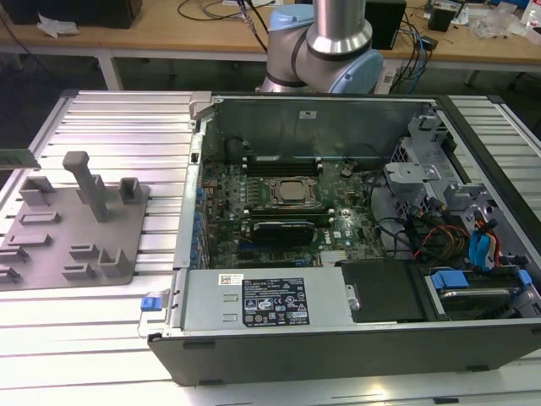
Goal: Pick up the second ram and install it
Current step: 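Pick up the second ram and move it above second insertion slot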
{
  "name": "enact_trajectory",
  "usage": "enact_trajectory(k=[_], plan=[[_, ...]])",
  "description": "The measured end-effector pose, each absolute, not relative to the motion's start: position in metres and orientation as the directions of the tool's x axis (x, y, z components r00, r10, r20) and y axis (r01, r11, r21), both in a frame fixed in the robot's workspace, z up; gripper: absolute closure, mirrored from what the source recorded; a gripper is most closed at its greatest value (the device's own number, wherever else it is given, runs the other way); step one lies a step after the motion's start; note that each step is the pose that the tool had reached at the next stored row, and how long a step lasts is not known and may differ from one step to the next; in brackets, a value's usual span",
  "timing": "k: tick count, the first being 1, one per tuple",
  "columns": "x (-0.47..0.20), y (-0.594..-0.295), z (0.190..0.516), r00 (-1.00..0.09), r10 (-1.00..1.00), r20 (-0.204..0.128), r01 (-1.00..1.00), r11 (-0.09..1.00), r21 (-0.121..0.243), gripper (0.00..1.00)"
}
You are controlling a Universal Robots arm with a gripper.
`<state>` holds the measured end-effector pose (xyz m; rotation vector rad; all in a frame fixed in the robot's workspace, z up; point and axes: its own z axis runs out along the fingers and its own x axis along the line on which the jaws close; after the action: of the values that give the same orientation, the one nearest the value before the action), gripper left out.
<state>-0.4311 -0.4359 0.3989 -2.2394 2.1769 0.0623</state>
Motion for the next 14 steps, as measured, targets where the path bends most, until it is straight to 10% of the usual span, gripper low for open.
enact_trajectory(k=[14], plan=[[-0.428,-0.435,0.428,0.026,-0.999,-0.041,-1.000,-0.026,0.015,0.91]])
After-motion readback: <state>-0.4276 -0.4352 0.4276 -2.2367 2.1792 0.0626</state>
